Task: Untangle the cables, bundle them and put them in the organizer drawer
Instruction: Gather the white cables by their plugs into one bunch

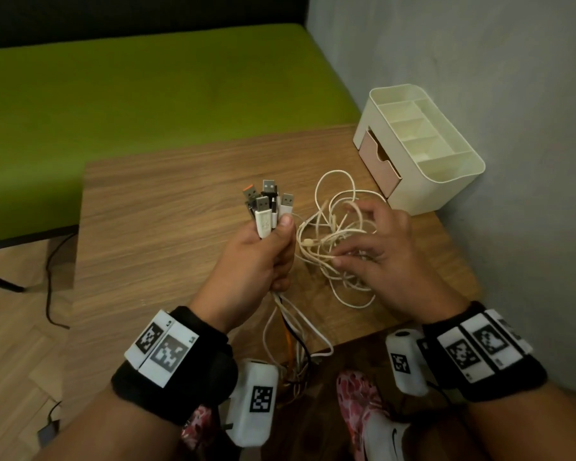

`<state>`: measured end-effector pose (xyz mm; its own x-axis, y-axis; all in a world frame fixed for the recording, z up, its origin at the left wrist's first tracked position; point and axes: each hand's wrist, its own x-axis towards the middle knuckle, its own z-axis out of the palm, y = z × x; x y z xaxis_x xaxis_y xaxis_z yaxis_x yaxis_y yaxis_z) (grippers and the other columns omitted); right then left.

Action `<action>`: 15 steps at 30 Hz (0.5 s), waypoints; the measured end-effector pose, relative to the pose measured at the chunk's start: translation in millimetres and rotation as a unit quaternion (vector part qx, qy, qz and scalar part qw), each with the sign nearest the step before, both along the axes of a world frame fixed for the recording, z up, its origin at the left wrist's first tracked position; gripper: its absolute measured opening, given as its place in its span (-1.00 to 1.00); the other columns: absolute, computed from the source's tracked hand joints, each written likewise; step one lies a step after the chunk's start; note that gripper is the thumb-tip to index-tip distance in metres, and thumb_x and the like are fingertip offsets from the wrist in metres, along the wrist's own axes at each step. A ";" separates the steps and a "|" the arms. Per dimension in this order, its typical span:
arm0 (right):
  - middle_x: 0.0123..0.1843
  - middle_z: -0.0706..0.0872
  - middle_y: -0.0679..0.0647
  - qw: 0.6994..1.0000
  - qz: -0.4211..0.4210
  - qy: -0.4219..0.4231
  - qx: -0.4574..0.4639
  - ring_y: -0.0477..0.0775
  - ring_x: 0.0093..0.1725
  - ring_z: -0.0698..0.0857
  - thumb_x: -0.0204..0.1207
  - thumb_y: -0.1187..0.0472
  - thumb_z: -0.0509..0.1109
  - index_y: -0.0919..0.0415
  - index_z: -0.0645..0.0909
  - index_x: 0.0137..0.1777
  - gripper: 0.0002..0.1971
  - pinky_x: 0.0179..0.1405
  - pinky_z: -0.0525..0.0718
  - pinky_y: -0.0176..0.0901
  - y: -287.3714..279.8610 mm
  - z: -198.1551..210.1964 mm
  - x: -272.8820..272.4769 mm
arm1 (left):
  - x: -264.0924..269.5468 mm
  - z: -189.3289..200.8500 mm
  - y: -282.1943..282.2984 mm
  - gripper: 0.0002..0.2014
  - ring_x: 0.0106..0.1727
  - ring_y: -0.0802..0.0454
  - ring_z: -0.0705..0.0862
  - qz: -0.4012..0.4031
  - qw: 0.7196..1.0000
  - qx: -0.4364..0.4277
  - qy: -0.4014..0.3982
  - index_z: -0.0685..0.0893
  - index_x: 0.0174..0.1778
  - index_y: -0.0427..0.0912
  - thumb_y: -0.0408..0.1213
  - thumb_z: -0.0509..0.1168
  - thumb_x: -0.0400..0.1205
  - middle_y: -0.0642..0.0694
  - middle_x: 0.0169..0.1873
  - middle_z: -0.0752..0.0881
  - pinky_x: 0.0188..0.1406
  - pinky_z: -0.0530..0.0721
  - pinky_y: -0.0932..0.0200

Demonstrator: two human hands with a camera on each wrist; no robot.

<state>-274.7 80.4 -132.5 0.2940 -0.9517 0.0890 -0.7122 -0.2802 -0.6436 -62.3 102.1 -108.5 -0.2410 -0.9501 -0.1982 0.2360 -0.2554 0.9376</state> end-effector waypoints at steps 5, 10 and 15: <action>0.60 0.30 -0.02 0.988 -0.041 -0.043 -0.141 0.20 0.55 0.24 0.37 -0.09 0.56 -0.19 0.82 -0.16 -0.92 0.43 0.37 0.44 1.4 12.7 -1.7 | -1.7 -4.9 -2.9 -0.69 -0.55 0.16 0.20 0.016 1.000 0.002 -0.022 0.35 -0.31 -0.09 -0.18 0.10 0.79 0.06 -0.52 0.28 -0.57 0.21 0.25; 0.67 0.21 0.03 0.984 -0.042 -0.036 -0.166 0.23 0.59 0.20 0.39 -0.16 0.47 -0.29 0.76 -0.11 -0.89 0.45 0.33 0.48 3.7 12.7 -1.6 | -2.9 -8.5 -4.1 -0.69 -0.52 0.13 0.17 0.020 0.999 0.006 -0.033 0.33 -0.29 -0.08 -0.18 0.09 0.80 0.03 -0.49 0.26 -0.54 0.14 0.19; 0.63 0.38 -0.01 0.987 -0.018 -0.051 -0.153 0.16 0.57 0.34 0.41 -0.19 0.48 -0.27 0.79 -0.07 -0.85 0.43 0.39 0.44 1.3 16.3 -6.0 | -3.6 -8.2 -4.3 -0.70 -0.51 0.11 0.16 0.018 0.999 0.007 -0.032 0.34 -0.28 -0.08 -0.19 0.08 0.80 0.01 -0.48 0.25 -0.53 0.14 0.17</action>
<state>-280.7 81.6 -116.2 0.2343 -0.8853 0.4016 -0.6616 -0.4479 -0.6014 -65.9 97.8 -116.7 -0.1923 -0.9552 -0.2248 0.1851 -0.2603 0.9476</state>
